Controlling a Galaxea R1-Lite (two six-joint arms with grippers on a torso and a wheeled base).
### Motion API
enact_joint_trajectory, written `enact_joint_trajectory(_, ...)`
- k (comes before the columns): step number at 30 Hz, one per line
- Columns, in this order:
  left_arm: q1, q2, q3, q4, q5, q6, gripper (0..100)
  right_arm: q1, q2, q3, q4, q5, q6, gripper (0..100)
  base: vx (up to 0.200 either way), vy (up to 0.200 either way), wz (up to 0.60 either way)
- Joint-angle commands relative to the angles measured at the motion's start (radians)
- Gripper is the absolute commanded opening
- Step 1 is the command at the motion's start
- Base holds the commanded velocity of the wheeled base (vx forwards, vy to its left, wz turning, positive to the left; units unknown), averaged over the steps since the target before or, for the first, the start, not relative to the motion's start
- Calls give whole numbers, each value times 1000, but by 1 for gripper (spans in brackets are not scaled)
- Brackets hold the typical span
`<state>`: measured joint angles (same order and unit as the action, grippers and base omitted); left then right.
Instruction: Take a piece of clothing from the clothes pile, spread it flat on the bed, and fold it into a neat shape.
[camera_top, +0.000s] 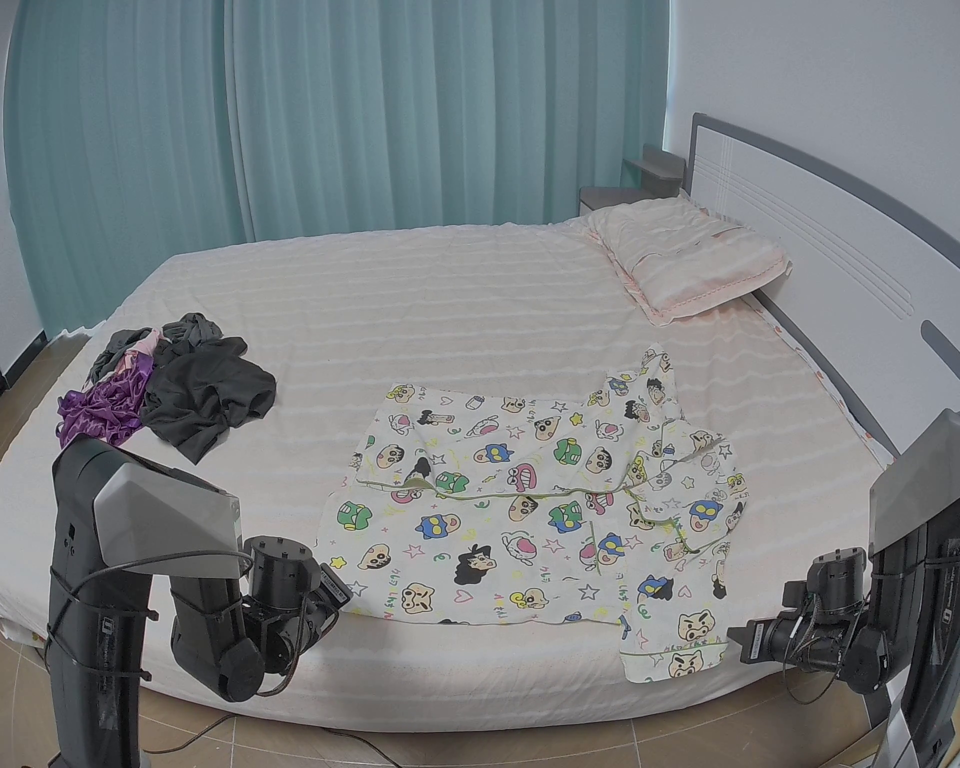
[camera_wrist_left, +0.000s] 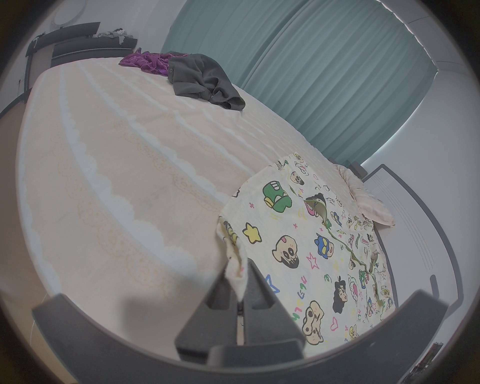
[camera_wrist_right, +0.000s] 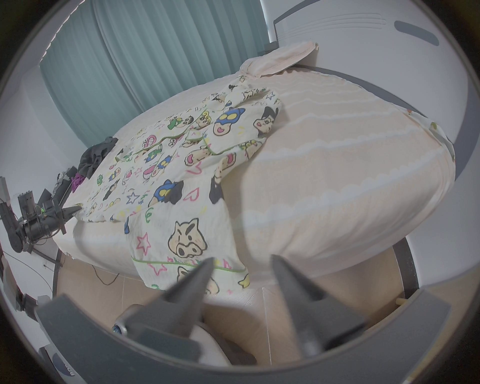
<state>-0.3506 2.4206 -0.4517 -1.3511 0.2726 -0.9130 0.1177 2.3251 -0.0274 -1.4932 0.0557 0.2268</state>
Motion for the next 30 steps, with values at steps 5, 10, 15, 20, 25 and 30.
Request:
enact_joint_trajectory(5,9,-2,-2,0,0,0,0,-36,25,26,-70,78,-27,100,0,0,0)
enact_joint_trajectory(10,10,-2,-5,0,0,0,0,-41,65,-46,-68,145,-87,100,0,0,0)
enact_joint_trajectory(15,10,-2,-2,0,0,-1,0,-24,102,-141,-67,153,-115,100,0,0,0)
enact_joint_trajectory(20,10,-2,-1,0,0,-1,0,5,117,-174,-67,156,-115,100,0,0,0)
enact_joint_trajectory(25,10,0,-1,0,0,-1,0,20,123,-203,-59,156,-115,100,0,0,0)
enact_joint_trajectory(30,10,-2,-1,0,0,0,0,4,109,-275,19,156,-115,0,0,0,0)
